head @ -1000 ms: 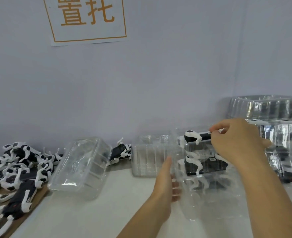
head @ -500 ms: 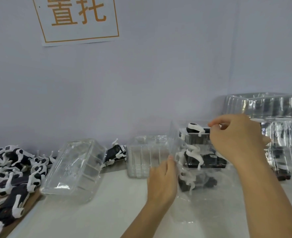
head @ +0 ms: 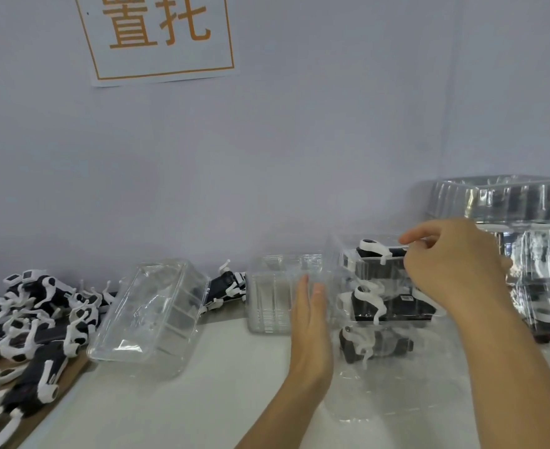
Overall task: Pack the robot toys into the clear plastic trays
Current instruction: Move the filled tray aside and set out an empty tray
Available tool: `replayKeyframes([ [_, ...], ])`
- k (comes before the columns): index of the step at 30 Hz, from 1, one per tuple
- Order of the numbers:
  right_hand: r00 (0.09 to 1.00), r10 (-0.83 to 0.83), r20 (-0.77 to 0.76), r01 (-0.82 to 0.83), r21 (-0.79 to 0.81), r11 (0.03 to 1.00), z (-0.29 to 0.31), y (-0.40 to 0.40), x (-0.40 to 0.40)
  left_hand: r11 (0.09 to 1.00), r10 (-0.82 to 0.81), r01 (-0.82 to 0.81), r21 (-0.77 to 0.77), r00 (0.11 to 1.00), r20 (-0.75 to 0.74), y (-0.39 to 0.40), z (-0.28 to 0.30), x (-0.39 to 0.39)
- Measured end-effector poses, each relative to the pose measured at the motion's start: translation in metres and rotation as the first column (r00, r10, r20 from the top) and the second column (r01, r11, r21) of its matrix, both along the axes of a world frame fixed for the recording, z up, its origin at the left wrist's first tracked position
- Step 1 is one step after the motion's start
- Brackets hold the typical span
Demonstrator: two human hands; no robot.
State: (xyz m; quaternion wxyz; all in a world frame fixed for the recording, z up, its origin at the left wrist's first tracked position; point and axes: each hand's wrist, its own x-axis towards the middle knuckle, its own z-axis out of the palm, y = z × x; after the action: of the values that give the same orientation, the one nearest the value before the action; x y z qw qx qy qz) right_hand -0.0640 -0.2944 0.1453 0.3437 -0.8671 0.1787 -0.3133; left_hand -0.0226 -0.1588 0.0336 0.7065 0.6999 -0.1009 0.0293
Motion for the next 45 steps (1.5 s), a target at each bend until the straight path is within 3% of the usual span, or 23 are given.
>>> replayKeyframes([
  [8,0.954,0.215,0.211,-0.202,-0.08,0.976,0.003,0.024,-0.001,0.992,-0.05,0.035,0.125,0.992,0.115,-0.003,-0.002,0.002],
  [10,0.938,0.248,0.244,-0.225,-0.119,0.967,0.004,0.032,0.001,0.991,0.009,-0.027,0.131,0.99,0.137,0.002,0.0,0.001],
  [12,0.914,0.293,0.279,-0.259,-0.154,0.954,0.004,0.039,0.004,0.969,0.168,-0.198,0.15,0.967,0.193,0.014,0.005,0.003],
  [14,0.881,0.344,0.326,-0.299,-0.182,0.937,0.004,0.047,0.005,0.863,0.351,-0.438,0.25,0.878,0.325,0.038,0.013,0.01],
  [16,0.846,0.376,0.378,-0.318,-0.207,0.925,0.003,0.058,0.006,0.656,0.5,-0.669,0.35,0.732,0.463,0.07,0.022,0.02],
  [19,0.805,0.415,0.424,-0.347,-0.23,0.909,0.002,0.077,0.006,0.369,0.675,-0.794,0.482,0.586,0.449,0.12,0.024,0.03],
  [22,0.777,0.491,0.394,-0.414,-0.268,0.87,-0.004,0.096,0.008,0.251,0.726,-0.71,0.658,0.587,0.357,0.156,0.01,0.031],
  [26,0.739,0.627,0.247,-0.576,-0.252,0.778,-0.018,0.12,0.012,0.186,0.656,-0.662,0.726,0.634,0.41,0.177,-0.005,0.031],
  [31,0.706,0.701,0.098,-0.679,-0.188,0.71,-0.033,0.134,0.018,0.299,0.674,-0.729,0.616,0.618,0.404,0.182,0.019,0.025],
  [37,0.71,0.692,0.131,-0.704,0.173,0.689,-0.033,0.138,0.02,0.566,0.618,-0.761,0.317,0.646,0.448,0.183,0.072,0.001],
  [41,0.717,0.662,0.217,-0.671,0.472,0.572,-0.029,0.144,0.016,0.861,0.451,-0.502,0.08,0.828,0.333,0.18,0.087,-0.017],
  [43,0.668,0.666,0.332,-0.717,0.527,0.456,-0.025,0.146,0.013,0.934,0.319,-0.352,0.054,0.895,0.311,0.175,0.086,-0.021],
  [45,0.638,0.669,0.381,-0.749,0.509,0.424,-0.021,0.145,0.011,0.967,0.237,-0.254,0.026,0.931,0.278,0.169,0.082,-0.021],
])
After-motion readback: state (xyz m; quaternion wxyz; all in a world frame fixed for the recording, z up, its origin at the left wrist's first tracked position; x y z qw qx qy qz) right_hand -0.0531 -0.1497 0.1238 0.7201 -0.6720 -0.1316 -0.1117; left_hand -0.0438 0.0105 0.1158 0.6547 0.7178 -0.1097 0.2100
